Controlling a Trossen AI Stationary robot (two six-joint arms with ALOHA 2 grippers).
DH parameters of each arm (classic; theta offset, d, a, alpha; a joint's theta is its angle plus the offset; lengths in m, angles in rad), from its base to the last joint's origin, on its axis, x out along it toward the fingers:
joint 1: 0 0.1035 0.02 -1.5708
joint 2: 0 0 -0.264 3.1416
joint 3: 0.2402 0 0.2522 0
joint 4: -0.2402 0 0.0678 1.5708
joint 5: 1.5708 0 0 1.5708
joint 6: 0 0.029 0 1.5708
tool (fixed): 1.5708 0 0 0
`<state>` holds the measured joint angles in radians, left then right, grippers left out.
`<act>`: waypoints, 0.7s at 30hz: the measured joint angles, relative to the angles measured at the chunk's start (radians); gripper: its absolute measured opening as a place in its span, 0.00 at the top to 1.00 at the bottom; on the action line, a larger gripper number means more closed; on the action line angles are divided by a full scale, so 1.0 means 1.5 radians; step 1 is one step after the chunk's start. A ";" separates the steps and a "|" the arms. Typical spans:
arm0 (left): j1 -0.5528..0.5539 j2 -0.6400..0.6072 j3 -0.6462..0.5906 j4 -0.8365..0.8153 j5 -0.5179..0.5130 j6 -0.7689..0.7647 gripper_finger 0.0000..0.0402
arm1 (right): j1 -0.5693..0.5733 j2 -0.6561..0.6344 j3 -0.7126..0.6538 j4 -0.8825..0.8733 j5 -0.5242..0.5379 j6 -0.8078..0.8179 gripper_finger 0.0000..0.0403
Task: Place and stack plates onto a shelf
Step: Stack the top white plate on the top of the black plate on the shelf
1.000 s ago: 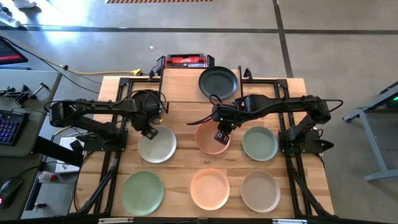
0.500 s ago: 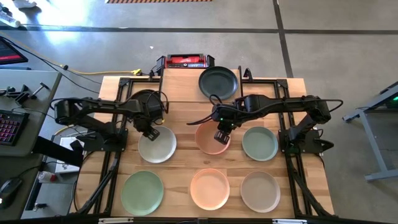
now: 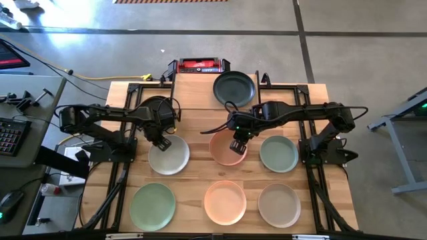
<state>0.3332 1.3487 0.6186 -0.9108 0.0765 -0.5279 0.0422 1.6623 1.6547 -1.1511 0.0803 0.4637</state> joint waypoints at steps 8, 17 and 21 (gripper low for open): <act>0.000 -0.001 0.002 0.000 0.008 0.009 0.98 | 0.000 0.000 0.000 0.000 0.000 0.000 0.85; -0.008 -0.020 0.001 -0.004 0.018 0.023 0.99 | 0.000 0.000 0.000 0.000 0.000 0.000 0.85; -0.028 -0.054 0.000 -0.005 0.023 0.008 1.00 | 0.000 0.000 0.000 0.000 0.000 0.000 0.85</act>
<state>0.2913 1.2671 0.6189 -0.9184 0.1116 -0.5159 0.0422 1.6624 1.6547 -1.1505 0.0803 0.4637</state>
